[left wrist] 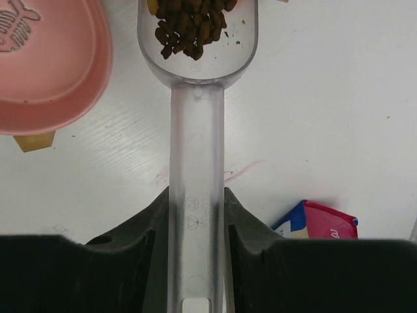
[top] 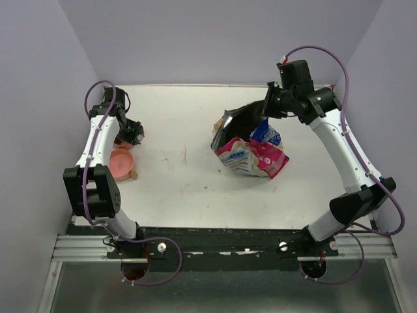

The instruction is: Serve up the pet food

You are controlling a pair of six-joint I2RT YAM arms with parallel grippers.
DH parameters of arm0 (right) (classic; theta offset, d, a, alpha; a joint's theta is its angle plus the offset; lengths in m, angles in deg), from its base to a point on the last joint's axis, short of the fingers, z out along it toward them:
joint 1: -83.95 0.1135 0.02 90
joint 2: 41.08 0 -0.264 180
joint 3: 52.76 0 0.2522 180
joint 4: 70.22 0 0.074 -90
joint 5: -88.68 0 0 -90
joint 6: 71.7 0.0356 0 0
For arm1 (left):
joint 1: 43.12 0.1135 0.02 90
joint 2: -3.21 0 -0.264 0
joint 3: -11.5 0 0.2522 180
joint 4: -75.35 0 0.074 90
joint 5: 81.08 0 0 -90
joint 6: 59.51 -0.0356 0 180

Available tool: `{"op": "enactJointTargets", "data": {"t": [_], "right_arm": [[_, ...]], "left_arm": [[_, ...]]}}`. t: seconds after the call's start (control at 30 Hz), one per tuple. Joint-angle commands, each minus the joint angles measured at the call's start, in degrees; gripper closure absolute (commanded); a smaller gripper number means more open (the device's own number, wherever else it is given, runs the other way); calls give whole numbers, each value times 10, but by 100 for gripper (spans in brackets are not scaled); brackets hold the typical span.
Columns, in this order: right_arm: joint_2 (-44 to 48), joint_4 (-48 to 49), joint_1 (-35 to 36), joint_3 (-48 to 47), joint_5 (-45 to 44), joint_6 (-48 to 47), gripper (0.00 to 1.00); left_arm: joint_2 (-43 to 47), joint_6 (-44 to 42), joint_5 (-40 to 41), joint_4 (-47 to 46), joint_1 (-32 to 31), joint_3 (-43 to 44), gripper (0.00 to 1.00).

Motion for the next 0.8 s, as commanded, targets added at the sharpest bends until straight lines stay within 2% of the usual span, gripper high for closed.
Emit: {"op": "enactJointTargets", "data": {"t": [0.0,0.33,0.63,0.77], "right_arm": [[36,96,-3,-17,28,18,100],[26,96,-3,-28,27,11,100],[20,98,-3,-33,33,10,100],[20,97,-4,-32,31,9,100]], "left_arm": [[-27,-13,-62,27,12,39,100],[-14,39,-123,21,49,28,100],[-12,72,-198,19,70,56,100],[-16,76,-200,27,79,85,100]]}}
